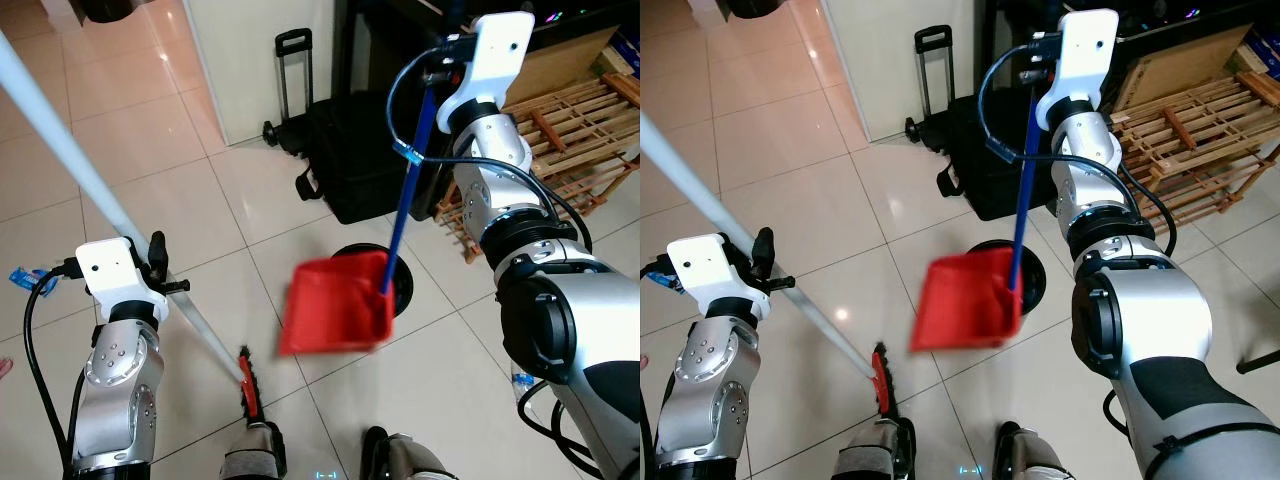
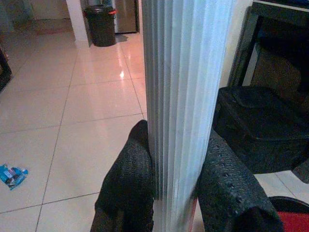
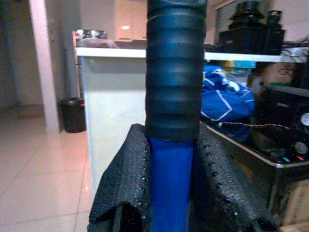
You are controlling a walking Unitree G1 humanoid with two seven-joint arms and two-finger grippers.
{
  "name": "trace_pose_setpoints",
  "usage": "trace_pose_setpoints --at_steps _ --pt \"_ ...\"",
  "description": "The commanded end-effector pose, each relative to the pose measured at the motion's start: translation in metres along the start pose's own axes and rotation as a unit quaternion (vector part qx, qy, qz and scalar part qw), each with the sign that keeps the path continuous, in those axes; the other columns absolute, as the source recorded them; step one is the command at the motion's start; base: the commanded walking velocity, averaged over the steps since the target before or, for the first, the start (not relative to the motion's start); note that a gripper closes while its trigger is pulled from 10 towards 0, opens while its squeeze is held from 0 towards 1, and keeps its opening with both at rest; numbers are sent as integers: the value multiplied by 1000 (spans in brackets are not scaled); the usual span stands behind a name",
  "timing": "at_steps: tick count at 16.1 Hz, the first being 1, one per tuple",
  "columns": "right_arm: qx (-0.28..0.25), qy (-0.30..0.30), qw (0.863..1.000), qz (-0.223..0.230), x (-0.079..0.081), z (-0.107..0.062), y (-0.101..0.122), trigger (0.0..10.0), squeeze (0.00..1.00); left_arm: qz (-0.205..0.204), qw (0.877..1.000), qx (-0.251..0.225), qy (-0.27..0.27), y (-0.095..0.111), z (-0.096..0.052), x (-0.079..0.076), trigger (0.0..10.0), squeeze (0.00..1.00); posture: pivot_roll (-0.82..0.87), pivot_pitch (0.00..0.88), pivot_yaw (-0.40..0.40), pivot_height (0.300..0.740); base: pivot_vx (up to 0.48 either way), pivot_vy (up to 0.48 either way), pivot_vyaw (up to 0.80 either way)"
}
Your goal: Sweep floor
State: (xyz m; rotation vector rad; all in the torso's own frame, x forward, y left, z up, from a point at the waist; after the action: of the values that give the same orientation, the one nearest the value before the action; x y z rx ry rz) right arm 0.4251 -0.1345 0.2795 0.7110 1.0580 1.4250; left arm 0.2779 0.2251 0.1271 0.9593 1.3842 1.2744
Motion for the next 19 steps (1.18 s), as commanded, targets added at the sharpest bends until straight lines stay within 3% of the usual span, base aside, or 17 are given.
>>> trace_pose_setpoints --at_steps 1,11,19 --pt "-16 1 1000 2 -2 4 9 10000 0 2 1000 -23 -4 10 1 -1 10000 0 85 147 48 740 0 0 0" --pt "4 18 1000 15 3 1 0 10000 0 -2 1000 -27 -8 10 1 -4 10000 0 85 149 47 740 0 0 0" --pt "10 20 1000 13 3 -1 -2 10000 0 -3 1000 -28 -9 10 1 -5 10000 0 82 147 48 740 -268 0 0"
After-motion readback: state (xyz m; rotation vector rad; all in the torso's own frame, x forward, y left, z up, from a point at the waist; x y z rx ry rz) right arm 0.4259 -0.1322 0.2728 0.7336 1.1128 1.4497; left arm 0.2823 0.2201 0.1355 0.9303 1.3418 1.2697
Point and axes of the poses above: a point about 5 cm out from each wrist's last joint towards the gripper, its own z axis pointing out of the wrist towards the gripper, its own y axis along the axis of the wrist's last joint, x = y × z, the point moved 1 cm from there along z, pointing out of the wrist towards the gripper, and after that the axes turned 5 degrees about -z, right-handed, at the moved point
